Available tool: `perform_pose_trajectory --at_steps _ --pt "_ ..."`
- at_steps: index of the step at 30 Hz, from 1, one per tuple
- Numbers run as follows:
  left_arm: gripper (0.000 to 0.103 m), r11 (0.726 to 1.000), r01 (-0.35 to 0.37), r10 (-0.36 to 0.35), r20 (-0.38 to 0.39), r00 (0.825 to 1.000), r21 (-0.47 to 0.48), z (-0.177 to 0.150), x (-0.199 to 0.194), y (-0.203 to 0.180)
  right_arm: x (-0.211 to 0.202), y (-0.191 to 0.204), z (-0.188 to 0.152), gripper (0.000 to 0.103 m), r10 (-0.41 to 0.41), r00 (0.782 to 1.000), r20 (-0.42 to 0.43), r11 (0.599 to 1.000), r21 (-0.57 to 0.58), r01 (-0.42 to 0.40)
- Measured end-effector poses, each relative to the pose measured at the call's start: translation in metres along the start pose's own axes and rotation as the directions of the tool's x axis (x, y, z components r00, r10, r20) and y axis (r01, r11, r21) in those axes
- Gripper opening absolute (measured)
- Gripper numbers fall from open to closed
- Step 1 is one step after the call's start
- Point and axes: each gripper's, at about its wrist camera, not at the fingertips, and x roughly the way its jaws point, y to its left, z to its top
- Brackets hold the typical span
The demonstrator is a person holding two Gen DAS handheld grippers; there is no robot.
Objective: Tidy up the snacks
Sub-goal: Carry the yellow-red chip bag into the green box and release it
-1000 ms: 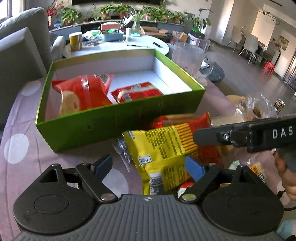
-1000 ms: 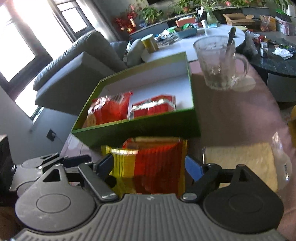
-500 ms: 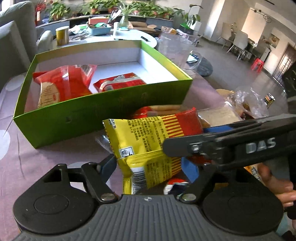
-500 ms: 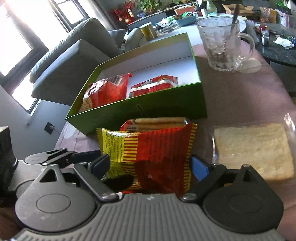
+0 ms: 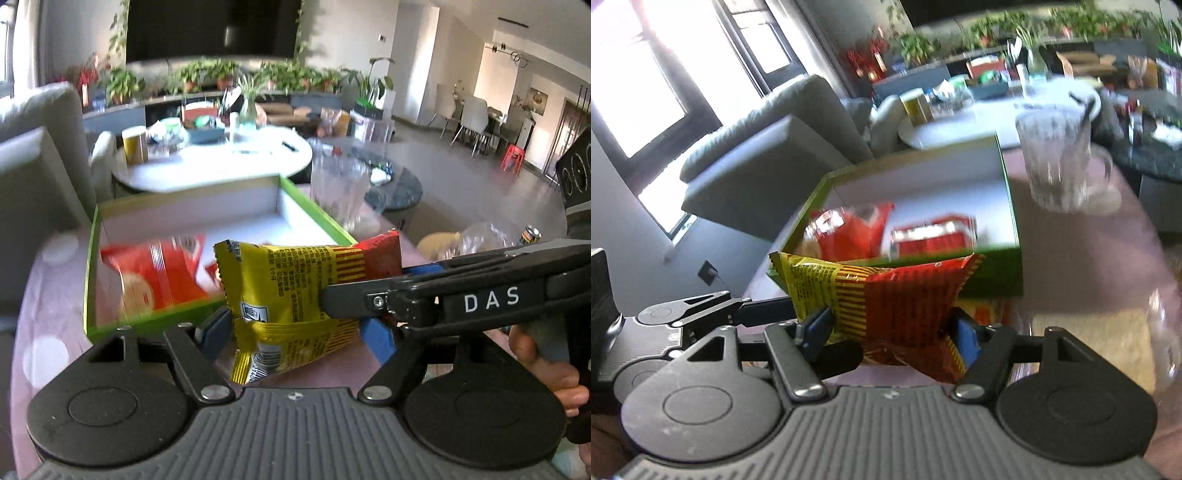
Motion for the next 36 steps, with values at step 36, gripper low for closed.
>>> perform_pose_trajectory --at_steps 36 --pt "0.072 0.996 -0.086 0.084 -0.066 0.994 -0.026 0.074 0.132 0.061 0.105 -0.054 0.092 0.067 -0.011 0.999 0.037 1.000 0.023 0.010"
